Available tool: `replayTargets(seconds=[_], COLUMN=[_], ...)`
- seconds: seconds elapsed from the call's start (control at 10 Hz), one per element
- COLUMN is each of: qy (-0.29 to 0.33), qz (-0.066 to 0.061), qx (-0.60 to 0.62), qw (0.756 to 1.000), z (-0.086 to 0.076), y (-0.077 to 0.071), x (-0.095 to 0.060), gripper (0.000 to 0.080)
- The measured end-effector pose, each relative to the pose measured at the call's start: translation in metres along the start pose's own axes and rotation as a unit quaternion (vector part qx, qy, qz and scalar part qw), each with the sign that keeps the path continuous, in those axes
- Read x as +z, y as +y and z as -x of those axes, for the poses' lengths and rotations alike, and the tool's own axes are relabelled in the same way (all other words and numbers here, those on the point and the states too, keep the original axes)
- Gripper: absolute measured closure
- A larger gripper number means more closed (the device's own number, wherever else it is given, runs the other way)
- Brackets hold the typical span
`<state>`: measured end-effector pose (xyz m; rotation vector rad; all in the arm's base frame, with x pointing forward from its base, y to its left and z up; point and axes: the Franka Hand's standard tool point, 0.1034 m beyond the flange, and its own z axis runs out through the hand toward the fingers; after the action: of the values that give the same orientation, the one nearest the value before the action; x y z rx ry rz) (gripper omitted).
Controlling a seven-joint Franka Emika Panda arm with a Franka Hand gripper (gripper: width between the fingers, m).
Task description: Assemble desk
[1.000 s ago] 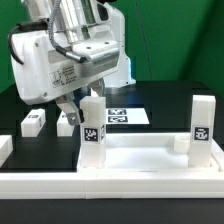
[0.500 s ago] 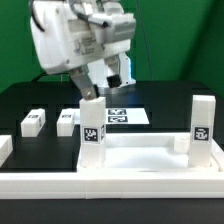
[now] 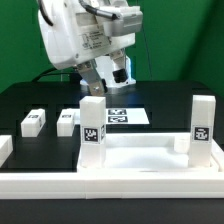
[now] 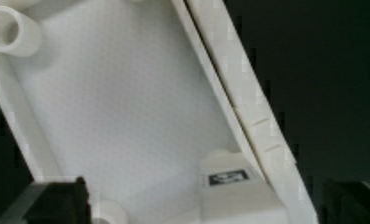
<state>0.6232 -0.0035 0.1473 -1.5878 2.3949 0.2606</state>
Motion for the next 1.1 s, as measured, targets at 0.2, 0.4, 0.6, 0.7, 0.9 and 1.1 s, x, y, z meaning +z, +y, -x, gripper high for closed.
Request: replayTargets(seconds=[0.2, 0.4, 0.6, 0.7, 0.9, 1.1], qy=[-0.005, -0.002, -0.002, -0.002, 0.019, 0.053], qz=[0.023, 0.035, 0.036, 0.036, 0.026, 0.007], qx=[-0.018, -0.02, -0.021, -0.022, -0.059, -0.078], qw=[1.0, 0.999, 0.999, 0.999, 0.998, 0.996], z=[0.021, 0.022, 0.022, 0.022, 0.007, -0.013], y=[0.025, 0.032, 0.032, 0.033, 0.059, 0.079], x=[0.004, 0.007, 0.007, 0.008, 0.028, 0.056], gripper=[0.015, 0.015, 0.015, 0.015, 0.015, 0.015])
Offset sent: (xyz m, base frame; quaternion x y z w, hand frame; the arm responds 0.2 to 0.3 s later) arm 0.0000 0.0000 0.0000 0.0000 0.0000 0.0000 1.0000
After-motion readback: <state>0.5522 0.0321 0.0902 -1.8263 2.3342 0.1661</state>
